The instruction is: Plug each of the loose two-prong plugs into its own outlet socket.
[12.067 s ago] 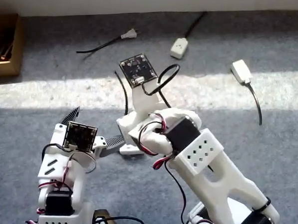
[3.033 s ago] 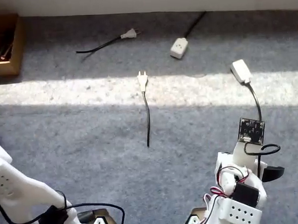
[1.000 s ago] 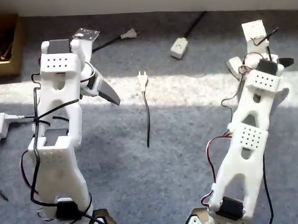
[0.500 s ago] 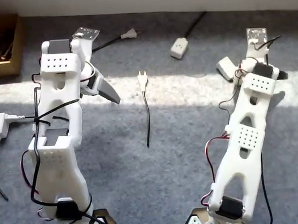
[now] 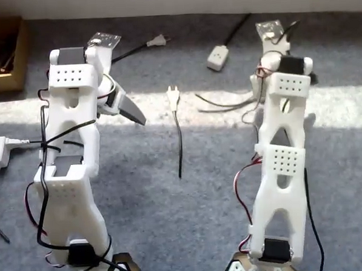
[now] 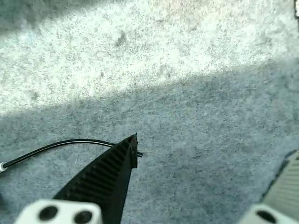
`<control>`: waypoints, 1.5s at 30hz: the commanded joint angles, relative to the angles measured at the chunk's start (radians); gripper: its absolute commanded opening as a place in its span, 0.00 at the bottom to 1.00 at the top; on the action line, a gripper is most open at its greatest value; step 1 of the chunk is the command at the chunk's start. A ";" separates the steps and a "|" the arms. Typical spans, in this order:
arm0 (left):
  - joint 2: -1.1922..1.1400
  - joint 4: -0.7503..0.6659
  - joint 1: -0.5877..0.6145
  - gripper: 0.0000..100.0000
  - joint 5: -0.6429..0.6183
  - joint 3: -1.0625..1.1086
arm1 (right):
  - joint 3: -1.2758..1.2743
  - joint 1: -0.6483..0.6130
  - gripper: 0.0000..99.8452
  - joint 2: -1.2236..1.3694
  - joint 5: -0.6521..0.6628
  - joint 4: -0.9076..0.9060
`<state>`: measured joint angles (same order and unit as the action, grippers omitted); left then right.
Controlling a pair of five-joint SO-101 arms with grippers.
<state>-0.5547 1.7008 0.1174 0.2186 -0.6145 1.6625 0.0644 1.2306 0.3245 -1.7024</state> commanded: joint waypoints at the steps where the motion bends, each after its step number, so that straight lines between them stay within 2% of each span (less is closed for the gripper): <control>1: 0.028 -0.006 0.015 0.45 -0.006 -0.005 | 0.096 0.038 0.56 -0.148 -0.075 -0.039; 4: 0.028 -0.020 0.008 0.45 -0.008 -0.005 | 0.085 0.048 0.56 -0.174 -0.241 -0.005; 10: 0.028 -0.017 0.015 0.45 -0.009 -0.004 | 0.062 -0.056 0.56 -0.021 -0.766 0.206; 12: 0.028 -0.014 0.016 0.45 -0.009 -0.004 | 0.062 -0.068 0.56 0.031 -0.861 0.265; 21: 0.024 -0.017 0.015 0.45 -0.006 -0.004 | 0.054 -0.025 0.56 0.137 -0.870 0.522; 24: 0.022 -0.015 0.015 0.45 -0.006 -0.004 | 0.054 0.010 0.50 0.168 -0.870 0.553; 27: 0.022 -0.018 0.015 0.45 -0.006 -0.004 | 0.054 0.039 0.34 0.189 -0.868 0.507; 31: 0.022 -0.018 0.013 0.45 -0.006 -0.004 | 0.059 0.053 0.03 0.194 -0.868 0.398; 32: 0.022 -0.020 0.013 0.45 -0.006 -0.004 | 0.061 0.051 0.00 0.194 -0.868 0.364; 33: 0.022 -0.020 0.012 0.45 -0.006 -0.004 | 0.064 0.047 0.03 0.186 -0.868 0.321; 35: 0.021 -0.021 0.008 0.45 -0.006 -0.004 | 0.082 0.019 0.01 0.170 -0.847 0.219; 40: 0.021 -0.035 0.015 0.45 -0.006 -0.004 | 0.110 -0.088 0.01 0.010 -0.683 -0.070; 45: 0.021 -0.035 0.033 0.45 -0.006 -0.007 | 0.074 -0.105 0.01 -0.150 -0.632 -0.065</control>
<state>-0.5547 1.6747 0.1204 0.2186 -0.6145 1.6671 -0.0353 1.2290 -0.3368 -1.7208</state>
